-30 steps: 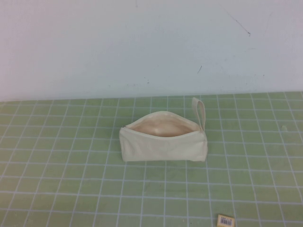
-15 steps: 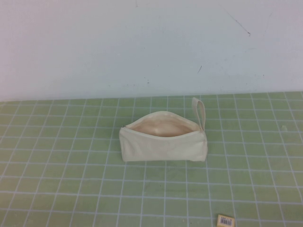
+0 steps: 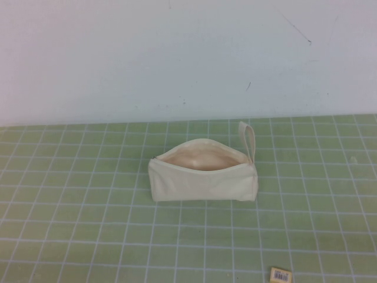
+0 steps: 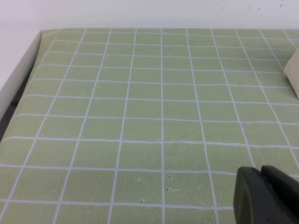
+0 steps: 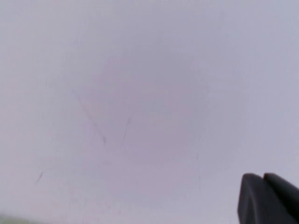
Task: Put eraser into pencil case
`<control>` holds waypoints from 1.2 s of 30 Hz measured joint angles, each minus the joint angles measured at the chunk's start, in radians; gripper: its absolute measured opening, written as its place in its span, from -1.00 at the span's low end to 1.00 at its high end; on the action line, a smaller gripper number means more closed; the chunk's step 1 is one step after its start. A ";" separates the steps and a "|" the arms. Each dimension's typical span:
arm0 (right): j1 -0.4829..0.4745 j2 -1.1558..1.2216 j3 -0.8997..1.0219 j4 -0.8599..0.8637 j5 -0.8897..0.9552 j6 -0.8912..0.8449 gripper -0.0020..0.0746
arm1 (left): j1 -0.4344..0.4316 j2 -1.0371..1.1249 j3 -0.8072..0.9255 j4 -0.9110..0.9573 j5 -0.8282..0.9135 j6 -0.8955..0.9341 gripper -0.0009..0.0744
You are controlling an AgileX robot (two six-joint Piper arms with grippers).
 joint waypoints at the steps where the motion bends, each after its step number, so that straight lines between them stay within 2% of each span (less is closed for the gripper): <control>1: 0.000 0.000 0.000 -0.005 -0.051 -0.003 -0.95 | 0.000 0.000 0.000 0.000 0.000 0.000 -0.98; 8: 0.000 0.000 0.000 0.044 -0.287 -0.082 -0.95 | 0.000 0.000 0.000 0.000 0.000 0.000 -0.98; 10: 0.000 0.000 -0.025 0.070 -0.258 -0.089 -0.95 | 0.000 0.000 0.000 0.000 0.000 0.000 -0.98; 18: 0.000 0.066 -0.426 0.089 0.355 -0.143 -0.95 | 0.000 0.000 0.000 0.000 0.000 0.000 -0.98; 23: 0.000 0.241 -0.584 0.115 0.563 -0.217 -0.95 | 0.000 0.000 0.000 0.000 0.000 0.000 -0.98; 26: 0.000 0.380 -0.648 0.187 0.698 -0.274 -0.95 | 0.000 0.000 0.000 0.000 0.000 0.000 -0.98; 29: 0.000 0.529 -0.722 0.324 0.832 -0.416 -0.95 | 0.000 0.000 0.000 0.000 0.000 0.000 -0.98; 33: 0.000 0.732 -0.803 0.531 0.988 -0.698 -0.95 | 0.000 0.000 0.000 0.000 0.000 0.000 -0.98; 36: 0.000 0.888 -0.831 0.668 1.034 -0.905 -0.95 | 0.000 0.000 0.000 0.000 0.000 0.000 -0.98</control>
